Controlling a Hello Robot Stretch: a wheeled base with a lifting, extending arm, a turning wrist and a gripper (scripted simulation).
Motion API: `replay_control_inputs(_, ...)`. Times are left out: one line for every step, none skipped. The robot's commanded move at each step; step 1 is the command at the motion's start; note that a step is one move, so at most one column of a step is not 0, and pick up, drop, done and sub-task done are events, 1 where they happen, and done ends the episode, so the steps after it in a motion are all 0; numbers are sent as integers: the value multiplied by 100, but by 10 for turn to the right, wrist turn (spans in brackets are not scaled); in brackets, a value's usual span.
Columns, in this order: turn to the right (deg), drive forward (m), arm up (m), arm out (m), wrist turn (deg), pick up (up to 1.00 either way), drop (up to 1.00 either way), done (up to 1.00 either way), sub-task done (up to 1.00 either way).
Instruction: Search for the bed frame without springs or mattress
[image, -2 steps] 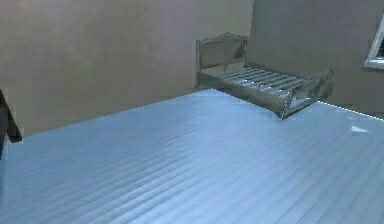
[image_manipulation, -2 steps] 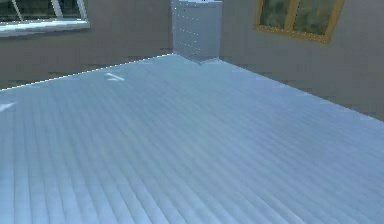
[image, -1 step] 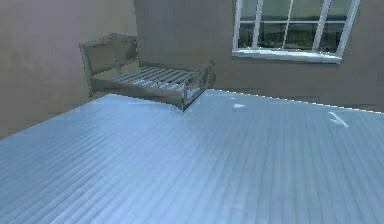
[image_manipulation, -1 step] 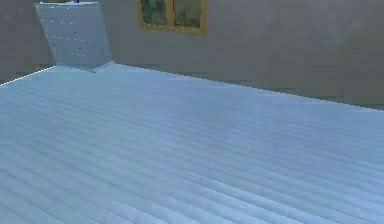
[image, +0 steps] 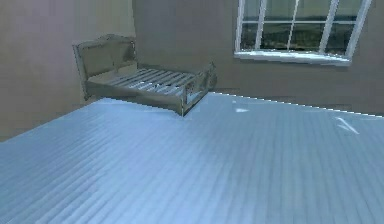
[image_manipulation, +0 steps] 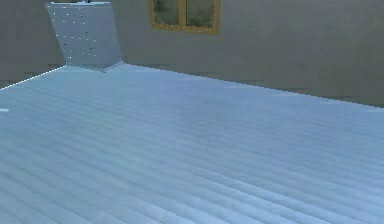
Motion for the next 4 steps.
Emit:
replay_control_inputs(30, 0, 0, 0, 0, 0, 0, 0, 0)
replay_control_inputs(0, 100, 0, 0, 0, 0, 0, 0, 0)
replay_control_inputs(30, 0, 0, 0, 0, 0, 0, 0, 0)
replay_control_inputs(0, 85, 0, 0, 0, 0, 0, 0, 0)
